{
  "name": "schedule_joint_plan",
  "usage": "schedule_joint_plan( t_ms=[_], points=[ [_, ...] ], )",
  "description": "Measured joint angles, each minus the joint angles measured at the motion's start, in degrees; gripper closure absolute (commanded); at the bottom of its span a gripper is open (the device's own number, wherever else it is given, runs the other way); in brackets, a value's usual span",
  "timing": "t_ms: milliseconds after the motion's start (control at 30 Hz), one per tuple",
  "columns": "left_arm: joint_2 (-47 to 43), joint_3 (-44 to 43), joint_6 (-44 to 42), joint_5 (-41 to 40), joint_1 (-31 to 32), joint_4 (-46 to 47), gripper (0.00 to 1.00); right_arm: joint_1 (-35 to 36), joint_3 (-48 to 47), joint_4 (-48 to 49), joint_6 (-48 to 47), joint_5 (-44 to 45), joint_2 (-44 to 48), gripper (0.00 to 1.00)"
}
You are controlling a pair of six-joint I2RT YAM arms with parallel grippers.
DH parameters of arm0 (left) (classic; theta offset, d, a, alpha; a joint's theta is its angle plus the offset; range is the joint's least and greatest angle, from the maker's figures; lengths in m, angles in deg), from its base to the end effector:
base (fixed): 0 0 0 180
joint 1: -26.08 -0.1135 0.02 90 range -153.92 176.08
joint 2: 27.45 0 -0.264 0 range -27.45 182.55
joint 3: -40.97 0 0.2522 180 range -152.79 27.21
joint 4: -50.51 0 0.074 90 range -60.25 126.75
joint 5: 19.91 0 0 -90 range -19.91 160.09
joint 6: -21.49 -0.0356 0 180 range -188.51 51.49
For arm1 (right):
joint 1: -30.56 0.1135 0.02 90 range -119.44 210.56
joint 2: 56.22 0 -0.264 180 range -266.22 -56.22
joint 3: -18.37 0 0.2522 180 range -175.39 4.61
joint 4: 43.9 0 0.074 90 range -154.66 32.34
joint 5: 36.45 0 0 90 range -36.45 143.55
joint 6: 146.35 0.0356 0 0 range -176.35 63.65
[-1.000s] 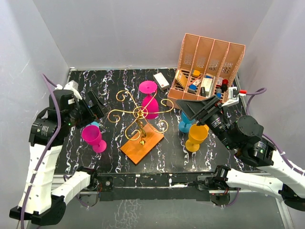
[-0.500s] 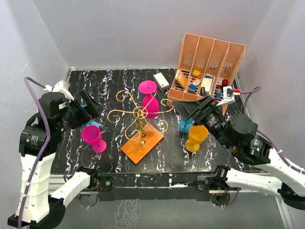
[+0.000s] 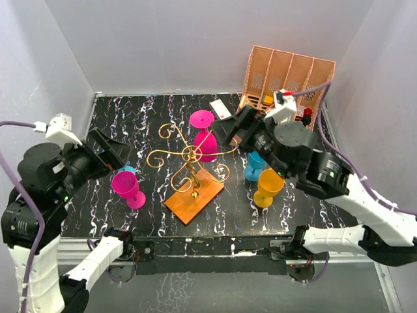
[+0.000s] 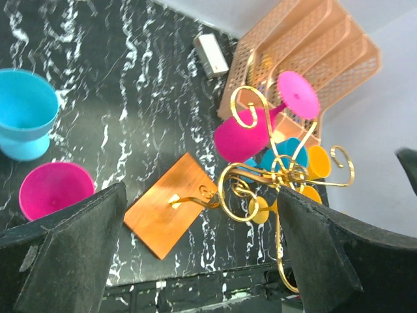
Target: Take the wine glass off the wine glass rack
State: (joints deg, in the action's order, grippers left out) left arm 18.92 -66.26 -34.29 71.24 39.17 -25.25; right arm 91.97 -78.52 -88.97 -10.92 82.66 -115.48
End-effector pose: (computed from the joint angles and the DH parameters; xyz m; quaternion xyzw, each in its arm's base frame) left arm 0.0647 -0.0158 0.4967 -0.1393 0.7805 -0.2518 0.5550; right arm 0.1057 0.1577 0.4808 0.0631 0.7434 0.4002 0.5322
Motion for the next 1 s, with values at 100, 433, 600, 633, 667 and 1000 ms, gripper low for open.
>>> schedule_joint_plan(
  t_ms=[100,433,600,633,667,1000],
  points=[
    [-1.6,-0.7,-1.4,2.4,0.0,2.5,0.03,-0.3,-7.2,-3.8,-2.6,2.1,-6.3,0.06],
    [-3.4,-0.7,-3.3,5.8,0.0,5.7,0.03,-24.3,-10.9,-8.7,-6.9,-20.0,-15.8,0.12],
    [-3.5,-0.7,-3.5,5.3,0.2,5.7,0.03,-28.6,-10.8,-8.8,-7.3,-32.9,-19.5,0.16],
    [-3.5,-0.7,-3.5,5.5,0.3,5.8,0.03,-28.8,-10.8,-8.7,-7.3,-35.0,-19.8,0.17],
    [-3.5,-0.7,-3.5,5.7,0.3,6.0,0.03,-29.0,-10.8,-8.6,-7.3,-36.9,-20.0,0.18],
    [-3.8,-0.1,0.3,7.0,0.3,6.3,0.03,-29.7,-10.8,-5.8,-7.0,-49.8,-24.8,0.23]
  ],
)
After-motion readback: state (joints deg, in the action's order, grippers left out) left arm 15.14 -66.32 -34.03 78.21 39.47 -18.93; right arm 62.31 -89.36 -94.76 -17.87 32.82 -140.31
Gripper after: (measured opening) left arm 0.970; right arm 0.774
